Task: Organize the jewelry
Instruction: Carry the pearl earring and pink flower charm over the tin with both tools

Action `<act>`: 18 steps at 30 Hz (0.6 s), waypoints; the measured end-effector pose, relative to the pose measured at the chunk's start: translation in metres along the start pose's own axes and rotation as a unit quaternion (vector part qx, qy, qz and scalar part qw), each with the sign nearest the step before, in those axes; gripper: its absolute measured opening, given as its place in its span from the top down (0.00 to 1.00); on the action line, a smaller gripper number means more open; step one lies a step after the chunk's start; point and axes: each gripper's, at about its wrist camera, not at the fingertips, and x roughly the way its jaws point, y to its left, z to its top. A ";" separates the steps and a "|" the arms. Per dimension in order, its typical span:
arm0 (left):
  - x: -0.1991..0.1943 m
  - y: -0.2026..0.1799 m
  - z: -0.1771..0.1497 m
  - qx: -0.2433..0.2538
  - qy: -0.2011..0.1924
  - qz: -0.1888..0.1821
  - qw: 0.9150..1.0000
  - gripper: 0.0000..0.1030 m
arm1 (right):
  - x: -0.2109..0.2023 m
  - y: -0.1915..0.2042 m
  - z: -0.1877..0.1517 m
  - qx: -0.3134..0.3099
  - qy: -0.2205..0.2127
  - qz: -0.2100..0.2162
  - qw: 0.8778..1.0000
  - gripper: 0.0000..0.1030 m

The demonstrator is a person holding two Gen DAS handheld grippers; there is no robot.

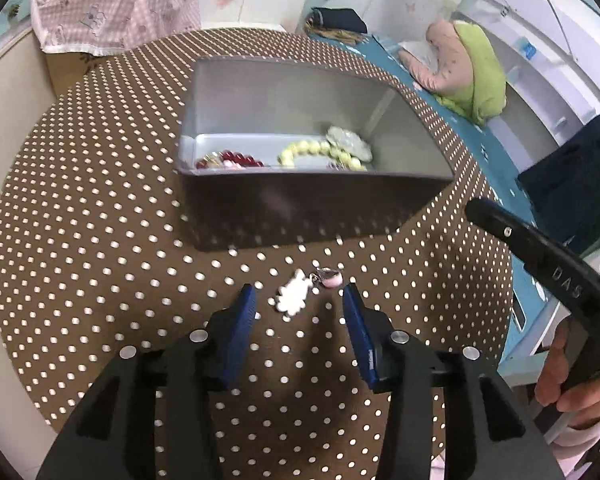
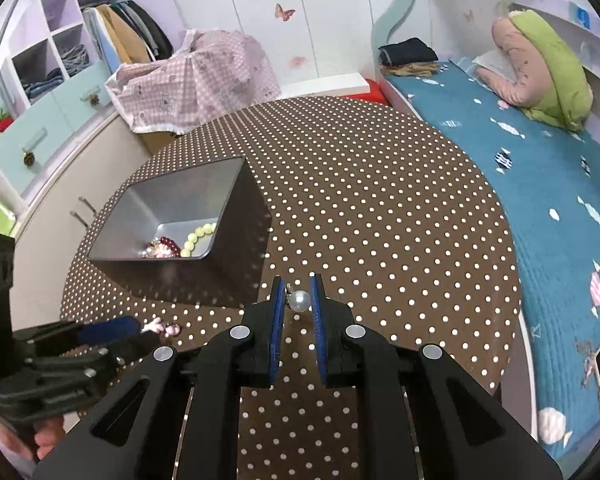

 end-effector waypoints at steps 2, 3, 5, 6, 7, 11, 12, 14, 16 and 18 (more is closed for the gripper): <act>0.003 -0.006 0.000 0.016 -0.003 0.025 1.000 0.72 | 0.001 0.000 0.000 -0.001 0.001 -0.001 1.000 0.87; 0.003 -0.007 0.000 0.021 -0.006 0.044 0.999 0.86 | 0.002 -0.001 0.000 0.000 0.001 -0.002 1.000 0.87; 0.004 -0.006 0.001 0.023 -0.006 0.038 0.999 0.87 | 0.003 0.001 0.000 0.000 0.000 0.000 1.000 0.87; 0.004 -0.005 0.002 0.022 -0.005 0.036 0.999 0.87 | 0.003 0.002 0.000 -0.001 0.000 0.001 1.000 0.87; 0.003 -0.004 0.002 0.021 -0.007 0.035 0.999 0.87 | 0.002 0.002 0.000 -0.001 0.000 0.001 1.000 0.87; -0.009 0.000 0.003 0.023 -0.025 0.031 0.999 0.87 | 0.000 0.000 0.002 0.000 -0.006 0.001 1.000 0.87; -0.012 0.000 0.004 0.023 -0.028 0.028 0.999 0.87 | -0.002 0.000 0.003 0.000 -0.008 0.001 1.000 0.87; -0.017 0.001 0.005 0.024 -0.034 0.027 0.999 0.87 | -0.005 0.001 0.005 -0.001 -0.013 0.001 1.000 0.87; -0.025 0.001 0.005 0.024 -0.042 0.022 0.999 0.87 | -0.009 0.004 0.007 -0.004 -0.019 0.003 1.000 0.87; -0.037 0.003 0.005 0.026 -0.057 0.017 0.998 0.87 | -0.014 0.006 0.011 -0.005 -0.025 0.009 1.000 0.87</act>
